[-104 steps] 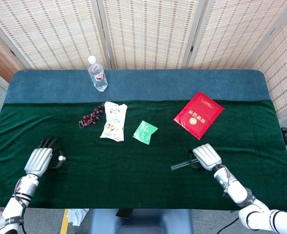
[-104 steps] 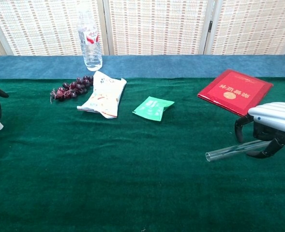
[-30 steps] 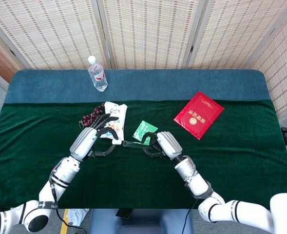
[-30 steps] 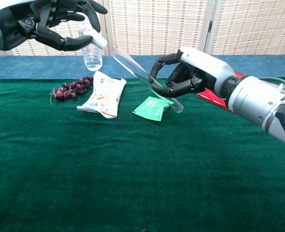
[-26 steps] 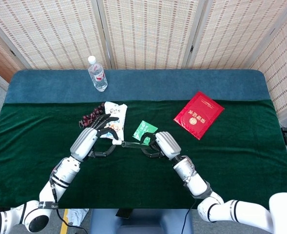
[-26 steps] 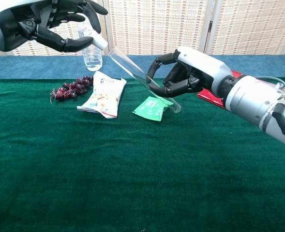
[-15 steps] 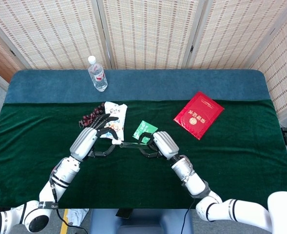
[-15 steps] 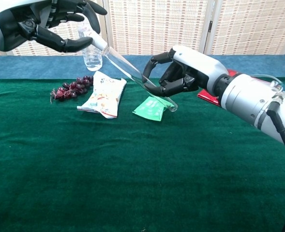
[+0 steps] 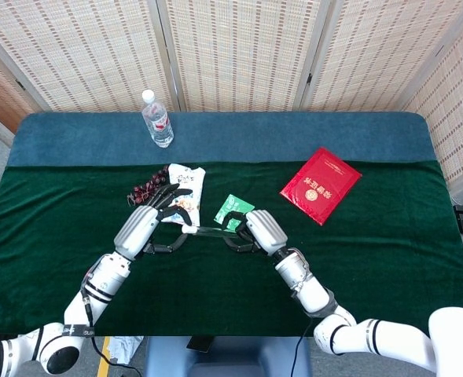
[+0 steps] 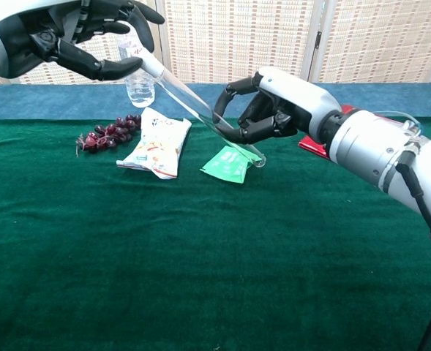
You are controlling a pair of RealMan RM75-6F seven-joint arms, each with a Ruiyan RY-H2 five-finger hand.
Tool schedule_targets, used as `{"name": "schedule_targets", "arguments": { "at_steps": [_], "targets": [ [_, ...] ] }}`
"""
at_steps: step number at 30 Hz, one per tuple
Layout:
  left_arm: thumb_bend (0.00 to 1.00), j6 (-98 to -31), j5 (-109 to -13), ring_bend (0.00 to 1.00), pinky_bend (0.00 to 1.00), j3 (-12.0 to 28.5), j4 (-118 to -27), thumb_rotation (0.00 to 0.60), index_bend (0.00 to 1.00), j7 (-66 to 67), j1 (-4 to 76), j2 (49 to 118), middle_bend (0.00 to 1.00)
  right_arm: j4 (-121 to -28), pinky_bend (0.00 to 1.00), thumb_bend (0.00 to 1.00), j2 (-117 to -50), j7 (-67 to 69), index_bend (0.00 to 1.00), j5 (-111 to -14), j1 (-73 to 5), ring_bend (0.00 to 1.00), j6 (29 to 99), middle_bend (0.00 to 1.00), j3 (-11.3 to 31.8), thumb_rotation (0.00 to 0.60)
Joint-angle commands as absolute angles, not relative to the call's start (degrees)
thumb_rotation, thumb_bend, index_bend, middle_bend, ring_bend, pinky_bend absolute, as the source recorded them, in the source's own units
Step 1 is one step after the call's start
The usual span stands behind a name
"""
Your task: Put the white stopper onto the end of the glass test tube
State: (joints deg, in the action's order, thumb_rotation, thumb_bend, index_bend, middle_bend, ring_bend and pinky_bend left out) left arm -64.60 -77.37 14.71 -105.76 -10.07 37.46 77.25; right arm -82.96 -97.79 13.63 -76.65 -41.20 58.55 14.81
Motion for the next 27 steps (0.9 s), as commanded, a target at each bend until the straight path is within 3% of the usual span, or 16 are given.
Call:
{"name": "schedule_targets", "arguments": {
  "at_steps": [1,27],
  "targets": [
    [0.47,-64.6,-77.3,0.05,0.0,14.7,-105.7,0.6,0.59,-10.1,37.5,77.3,0.18,-83.0,1.0,0.8,-97.8,13.8,0.88,-76.7,-41.2,1.0,58.6,1.0,14.8,0.529],
    [0.47,-65.1,-77.4,0.05,0.0,14.5,-104.8,0.6,0.59,-10.7,37.8,78.4,0.18,-83.2,1.0,0.8,-99.8,14.3,0.88,-76.4,-42.6,1.0,59.6,1.0,16.1,0.53]
  ]
}}
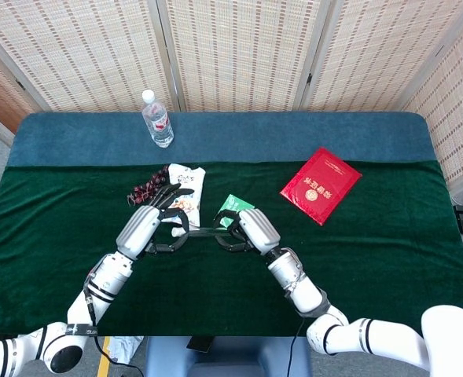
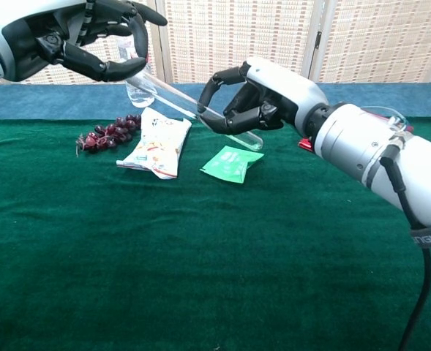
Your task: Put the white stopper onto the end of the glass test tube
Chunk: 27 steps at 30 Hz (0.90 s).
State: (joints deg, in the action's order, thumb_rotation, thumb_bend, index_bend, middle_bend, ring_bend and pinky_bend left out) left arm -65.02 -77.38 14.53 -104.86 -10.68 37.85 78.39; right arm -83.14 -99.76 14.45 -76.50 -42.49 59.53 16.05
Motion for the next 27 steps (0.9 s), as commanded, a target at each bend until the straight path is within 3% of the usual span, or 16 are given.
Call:
{"name": "schedule_targets", "arguments": {
  "at_steps": [1,6,10,12,20,27],
  "targets": [
    [0.47,-65.1,-77.5,0.05,0.0,14.5,-104.8,0.6,0.59,-10.7,37.8,78.4,0.18,-83.2,1.0,0.8,-99.8,14.2,0.88,-76.3,-42.6,1.0,59.5,1.0,16.1,0.531],
    [0.46,-65.0,-77.6,0.05,0.0,14.2,-104.5,0.6,0.55,-11.3,37.6,78.1,0.18,-83.0,1.0,0.8,-99.8,13.7,0.88,-75.7,-42.5,1.0,59.2,1.0,15.8,0.531],
    [0.45,-64.3,-77.7,0.04,0.0,13.8,-104.3,0.6,0.27,-12.4,37.5,77.3,0.18,-82.5,1.0,0.8,-99.2,12.6,0.88,-75.1,-42.4,1.0,58.1,1.0,14.9,0.53],
    [0.4,-64.3,-77.8,0.03,0.0,13.7,-104.2,0.6,0.17,-12.8,37.3,76.8,0.18,-82.2,1.0,0.8,-98.1,10.9,0.88,-75.0,-42.4,1.0,56.9,1.0,13.9,0.53],
    [0.35,-62.7,-76.2,0.01,0.0,12.7,-103.5,0.6,0.14,-12.8,36.4,74.0,0.17,-80.7,1.0,0.8,-94.9,3.1,0.88,-73.3,-42.2,1.0,53.1,1.0,10.3,0.53],
    [0.35,-62.4,-75.1,0.01,0.0,11.5,-102.3,0.6,0.13,-12.9,35.3,73.2,0.17,-76.1,1.0,0.8,-96.8,-2.3,0.87,-71.2,-41.7,1.0,51.8,1.0,8.1,0.527]
  ]
}}
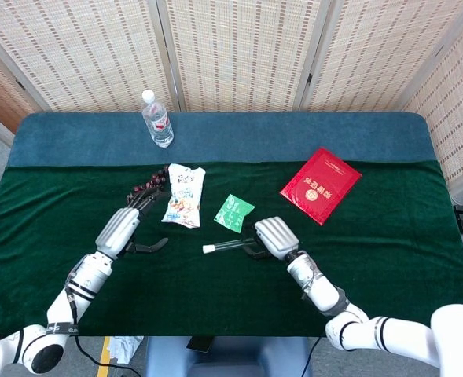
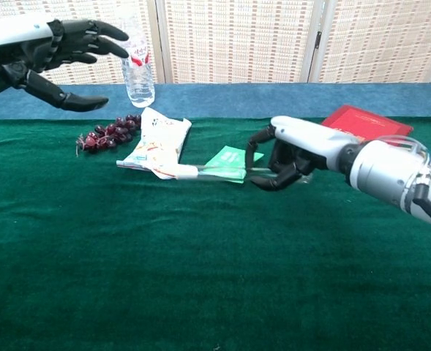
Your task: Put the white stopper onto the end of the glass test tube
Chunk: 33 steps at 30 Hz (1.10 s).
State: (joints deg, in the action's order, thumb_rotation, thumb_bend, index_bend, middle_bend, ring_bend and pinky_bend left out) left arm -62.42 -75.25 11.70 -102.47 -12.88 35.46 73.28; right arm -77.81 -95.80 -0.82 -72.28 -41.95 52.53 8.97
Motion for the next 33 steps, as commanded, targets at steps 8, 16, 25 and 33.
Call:
{"name": "schedule_targets", "arguments": {
  "at_steps": [8,16,25,33],
  "targets": [
    [0.35,-62.5,-74.8,0.0,0.0,11.1,-101.7,0.6,0.12,-12.3,34.6,73.0,0.16,-72.7,1.0,0.8,-98.9,-4.1,0.69,-70.5,-41.3,1.0,51.4,1.0,7.6,0.528],
    [0.34,-62.4,-74.7,0.0,0.0,11.0,-101.4,0.6,0.12,-12.4,34.3,73.1,0.16,-72.4,1.0,0.78,-99.2,-4.8,0.47,-70.2,-40.5,1.0,51.8,1.0,7.8,0.528],
    [0.34,-62.6,-74.6,0.0,0.0,10.9,-101.2,0.6,0.11,-12.3,33.7,72.9,0.16,-74.3,1.0,0.71,-97.7,-5.3,0.35,-70.7,-39.6,1.0,52.9,1.0,8.0,0.519],
    [0.34,-64.7,-73.3,0.01,0.0,10.1,-100.2,0.6,0.12,-7.5,31.7,70.6,0.16,-83.1,1.0,0.71,-88.4,-4.9,0.32,-73.8,-35.7,1.0,60.8,0.97,9.3,0.519]
  ]
}}
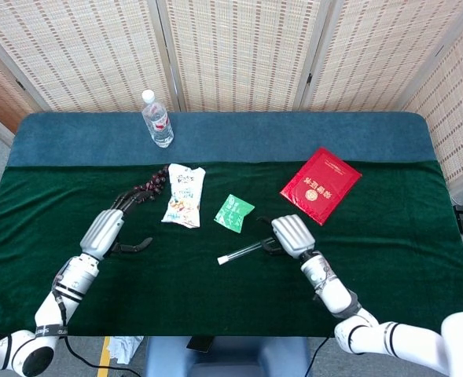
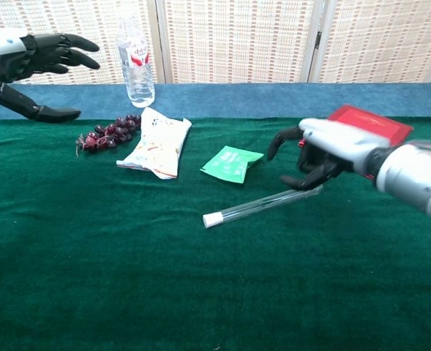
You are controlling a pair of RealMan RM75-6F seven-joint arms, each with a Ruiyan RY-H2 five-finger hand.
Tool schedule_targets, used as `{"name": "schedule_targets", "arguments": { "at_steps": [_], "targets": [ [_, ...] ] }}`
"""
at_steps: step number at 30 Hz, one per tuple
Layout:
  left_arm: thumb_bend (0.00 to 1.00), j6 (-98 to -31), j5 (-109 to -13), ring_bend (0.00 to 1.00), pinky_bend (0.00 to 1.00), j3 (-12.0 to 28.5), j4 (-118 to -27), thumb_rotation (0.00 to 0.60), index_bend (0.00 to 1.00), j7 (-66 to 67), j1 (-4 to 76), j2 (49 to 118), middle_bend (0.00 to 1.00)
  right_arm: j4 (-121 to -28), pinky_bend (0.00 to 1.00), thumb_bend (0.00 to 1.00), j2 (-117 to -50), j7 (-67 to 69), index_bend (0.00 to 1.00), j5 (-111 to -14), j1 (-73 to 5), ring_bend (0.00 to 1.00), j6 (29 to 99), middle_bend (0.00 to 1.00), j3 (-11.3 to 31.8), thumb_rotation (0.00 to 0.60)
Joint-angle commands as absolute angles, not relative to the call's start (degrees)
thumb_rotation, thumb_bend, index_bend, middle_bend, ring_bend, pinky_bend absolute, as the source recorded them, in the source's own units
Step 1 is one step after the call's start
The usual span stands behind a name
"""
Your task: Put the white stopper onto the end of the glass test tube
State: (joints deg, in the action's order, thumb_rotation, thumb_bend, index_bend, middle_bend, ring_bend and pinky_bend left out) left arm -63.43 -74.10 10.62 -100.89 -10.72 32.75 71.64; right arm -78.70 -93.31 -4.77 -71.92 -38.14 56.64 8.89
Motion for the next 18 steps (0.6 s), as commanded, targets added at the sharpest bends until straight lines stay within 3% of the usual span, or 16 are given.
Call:
{"name": "schedule_targets", "arguments": {
  "at_steps": [1,3,5,11,14,18],
  "targets": [
    [0.34,-65.8,-72.6,0.01,0.0,9.9,-99.9,0.6,0.12,-5.2,31.1,70.3,0.16,-84.9,1.0,0.71,-86.2,-5.3,0.32,-74.4,-34.5,1.0,62.8,0.94,9.1,0.519],
    [0.35,-67.3,-71.5,0.02,0.0,9.4,-99.5,0.6,0.13,-1.8,30.1,70.0,0.16,-87.7,0.99,0.71,-82.8,-5.4,0.32,-75.2,-32.6,1.0,65.2,0.86,8.6,0.518],
    [0.35,-69.3,-70.2,0.02,0.0,8.9,-99.7,0.6,0.14,1.2,28.6,69.4,0.16,-90.5,0.9,0.71,-79.0,-5.0,0.32,-76.0,-30.3,0.94,67.7,0.77,8.0,0.518],
    [0.35,-74.9,-68.5,0.03,0.0,7.1,-99.2,0.6,0.17,6.2,23.8,68.2,0.16,-93.7,0.46,0.71,-70.9,0.7,0.32,-79.2,-24.9,0.5,72.8,0.41,5.9,0.6],
    [0.35,-76.8,-68.9,0.03,0.0,5.1,-99.1,0.6,0.18,10.0,21.7,66.8,0.16,-94.4,0.36,0.71,-68.6,2.1,0.32,-81.0,-22.5,0.39,75.2,0.33,4.5,0.6],
    [0.35,-79.3,-69.5,0.03,0.0,3.5,-100.8,0.6,0.18,11.2,18.7,65.1,0.16,-95.3,0.31,0.71,-66.8,2.8,0.32,-82.8,-19.8,0.35,77.9,0.3,3.0,0.6]
  ]
}}
